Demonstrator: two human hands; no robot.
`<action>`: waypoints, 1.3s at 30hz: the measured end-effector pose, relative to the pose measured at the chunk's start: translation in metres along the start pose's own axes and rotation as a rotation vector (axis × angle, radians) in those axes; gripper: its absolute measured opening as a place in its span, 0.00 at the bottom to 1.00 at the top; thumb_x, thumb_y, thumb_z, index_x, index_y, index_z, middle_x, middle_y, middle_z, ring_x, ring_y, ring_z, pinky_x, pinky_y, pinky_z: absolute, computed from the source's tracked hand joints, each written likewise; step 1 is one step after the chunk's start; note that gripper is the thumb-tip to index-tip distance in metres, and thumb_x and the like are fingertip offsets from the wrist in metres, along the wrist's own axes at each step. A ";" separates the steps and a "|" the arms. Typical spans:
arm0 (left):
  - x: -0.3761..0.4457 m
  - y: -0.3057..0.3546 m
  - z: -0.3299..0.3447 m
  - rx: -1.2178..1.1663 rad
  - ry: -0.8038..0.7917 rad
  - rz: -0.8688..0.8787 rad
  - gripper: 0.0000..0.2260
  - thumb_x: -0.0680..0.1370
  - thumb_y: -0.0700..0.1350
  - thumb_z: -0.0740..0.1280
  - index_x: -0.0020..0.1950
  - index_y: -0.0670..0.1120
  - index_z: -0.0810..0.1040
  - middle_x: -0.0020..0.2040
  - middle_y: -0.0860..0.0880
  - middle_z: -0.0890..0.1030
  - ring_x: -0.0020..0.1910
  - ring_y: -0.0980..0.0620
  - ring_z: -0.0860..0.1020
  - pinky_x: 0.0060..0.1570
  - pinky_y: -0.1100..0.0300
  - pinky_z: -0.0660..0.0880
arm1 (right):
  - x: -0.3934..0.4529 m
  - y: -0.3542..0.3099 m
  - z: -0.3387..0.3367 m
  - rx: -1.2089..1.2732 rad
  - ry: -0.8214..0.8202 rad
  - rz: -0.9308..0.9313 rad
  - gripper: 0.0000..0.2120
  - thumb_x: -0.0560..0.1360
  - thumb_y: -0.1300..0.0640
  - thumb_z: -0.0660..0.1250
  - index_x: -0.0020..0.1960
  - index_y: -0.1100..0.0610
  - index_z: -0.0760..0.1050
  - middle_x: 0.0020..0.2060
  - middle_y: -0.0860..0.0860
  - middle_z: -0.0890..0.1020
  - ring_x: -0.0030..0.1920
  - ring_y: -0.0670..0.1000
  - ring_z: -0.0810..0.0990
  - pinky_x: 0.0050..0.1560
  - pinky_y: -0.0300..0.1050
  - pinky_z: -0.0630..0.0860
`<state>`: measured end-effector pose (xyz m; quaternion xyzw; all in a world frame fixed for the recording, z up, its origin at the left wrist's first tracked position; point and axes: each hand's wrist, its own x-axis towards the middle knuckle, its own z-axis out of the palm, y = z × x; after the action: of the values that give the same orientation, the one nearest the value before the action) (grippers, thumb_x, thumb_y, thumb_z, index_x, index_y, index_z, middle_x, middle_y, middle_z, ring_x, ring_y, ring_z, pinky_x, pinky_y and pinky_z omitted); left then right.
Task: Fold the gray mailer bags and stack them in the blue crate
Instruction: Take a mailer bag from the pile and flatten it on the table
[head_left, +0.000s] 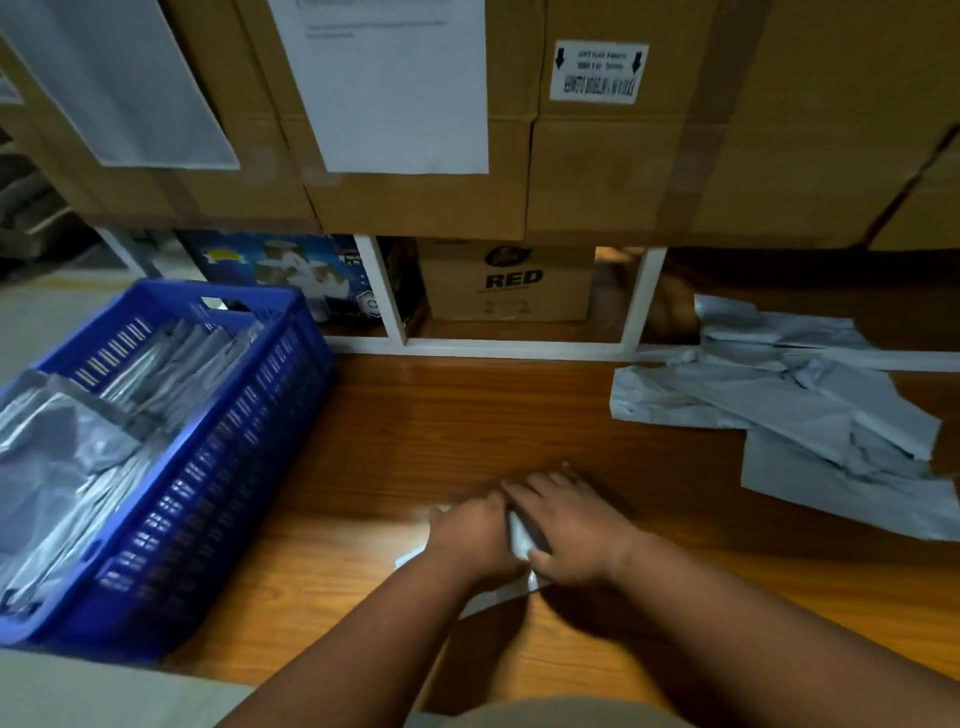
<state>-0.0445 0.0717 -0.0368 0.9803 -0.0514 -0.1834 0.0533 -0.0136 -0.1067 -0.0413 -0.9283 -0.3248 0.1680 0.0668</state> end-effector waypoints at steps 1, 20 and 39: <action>-0.003 -0.002 -0.005 -0.007 0.010 0.016 0.32 0.73 0.63 0.72 0.72 0.51 0.70 0.66 0.48 0.81 0.66 0.43 0.79 0.64 0.45 0.73 | 0.003 -0.002 -0.003 0.010 0.003 -0.003 0.44 0.75 0.38 0.67 0.86 0.46 0.51 0.80 0.52 0.62 0.80 0.57 0.60 0.84 0.65 0.44; -0.118 -0.216 -0.191 -0.084 0.554 -0.267 0.13 0.75 0.54 0.74 0.48 0.53 0.72 0.51 0.49 0.82 0.51 0.45 0.80 0.42 0.54 0.72 | 0.144 -0.164 -0.206 0.105 0.227 -0.436 0.06 0.80 0.41 0.70 0.52 0.36 0.73 0.50 0.36 0.75 0.52 0.40 0.76 0.56 0.45 0.77; -0.225 -0.458 -0.148 -0.015 0.518 -0.776 0.08 0.74 0.43 0.64 0.52 0.53 0.77 0.52 0.49 0.82 0.53 0.41 0.82 0.47 0.52 0.75 | 0.364 -0.419 -0.182 -0.372 0.161 -0.656 0.09 0.79 0.49 0.73 0.56 0.51 0.84 0.55 0.53 0.80 0.57 0.59 0.78 0.55 0.54 0.79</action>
<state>-0.1620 0.5640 0.1240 0.9401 0.3355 0.0605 -0.0009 0.0741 0.4453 0.1290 -0.7815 -0.6233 0.0024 -0.0273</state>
